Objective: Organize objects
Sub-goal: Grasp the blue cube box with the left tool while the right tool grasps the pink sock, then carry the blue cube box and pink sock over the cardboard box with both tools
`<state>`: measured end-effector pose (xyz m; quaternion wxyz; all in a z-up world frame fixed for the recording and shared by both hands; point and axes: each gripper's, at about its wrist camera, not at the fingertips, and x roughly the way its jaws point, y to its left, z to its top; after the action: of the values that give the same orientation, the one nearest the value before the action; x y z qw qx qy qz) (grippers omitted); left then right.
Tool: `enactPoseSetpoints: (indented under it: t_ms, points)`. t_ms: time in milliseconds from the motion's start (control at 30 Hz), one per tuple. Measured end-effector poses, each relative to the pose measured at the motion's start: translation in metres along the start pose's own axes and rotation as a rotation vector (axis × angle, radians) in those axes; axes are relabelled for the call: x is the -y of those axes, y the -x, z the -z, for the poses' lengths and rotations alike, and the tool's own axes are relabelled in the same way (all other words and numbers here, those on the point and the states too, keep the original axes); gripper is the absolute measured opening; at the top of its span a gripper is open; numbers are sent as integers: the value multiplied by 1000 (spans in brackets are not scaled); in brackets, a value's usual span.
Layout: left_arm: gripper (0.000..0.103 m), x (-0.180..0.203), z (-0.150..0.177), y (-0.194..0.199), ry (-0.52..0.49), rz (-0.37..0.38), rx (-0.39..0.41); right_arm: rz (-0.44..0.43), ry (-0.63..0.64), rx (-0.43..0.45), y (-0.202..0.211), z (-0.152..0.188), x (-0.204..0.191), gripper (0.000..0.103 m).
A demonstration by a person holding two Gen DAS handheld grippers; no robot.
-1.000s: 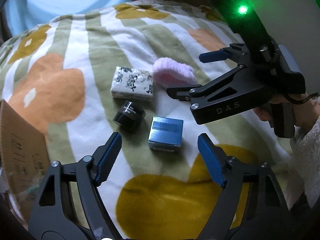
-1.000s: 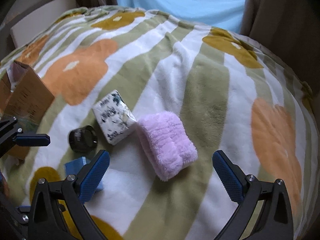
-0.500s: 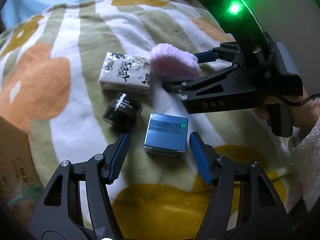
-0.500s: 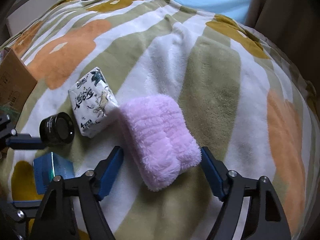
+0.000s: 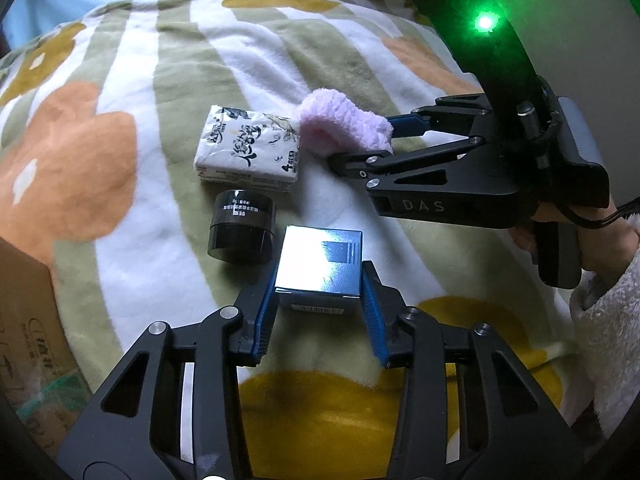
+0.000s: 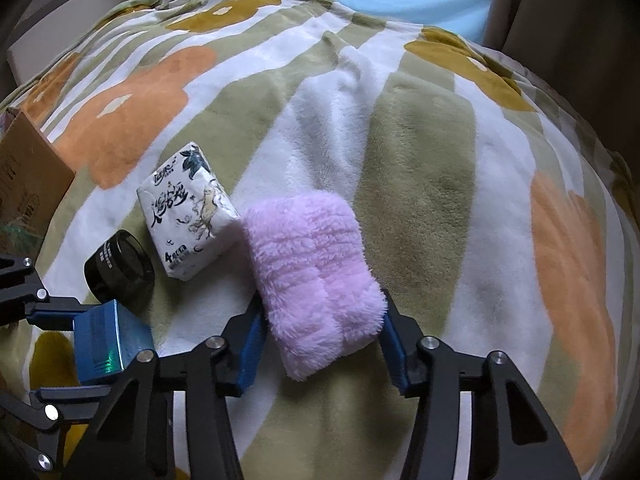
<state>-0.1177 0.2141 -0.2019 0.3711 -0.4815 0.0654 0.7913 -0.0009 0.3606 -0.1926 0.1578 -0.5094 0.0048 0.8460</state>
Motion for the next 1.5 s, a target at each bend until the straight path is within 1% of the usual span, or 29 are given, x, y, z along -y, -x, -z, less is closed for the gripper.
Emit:
enactPoseSetpoints:
  t_ms: [167,400,567,733,867,1033,1133,1333,1500]
  points:
    - [36,-2,-2,4,12,-1,11,0,-10,0,4,0,0,44]
    - [35,-3,-4,17,21,1,30,2,-19,3,12,-1,-1,42]
    - [35,-2,-5,33,23,8,57,3,-39,11,23,2,-3,42]
    - [35,0,-7,53,20,10,87,17,-37,27,43,1,-9,42]
    - [35,-1,-7,76,28,14,114,26,-48,43,61,-4,-14,42]
    - [36,-4,-10,111,22,-11,167,38,-58,72,91,-13,-25,42]
    - [36,-9,-11,132,24,-20,192,41,-42,96,112,-20,-38,42]
    - [36,-28,-9,176,43,-59,241,16,-36,140,150,-37,-68,42]
    - [36,-52,-2,213,71,-97,281,-20,-32,176,172,-56,-96,42]
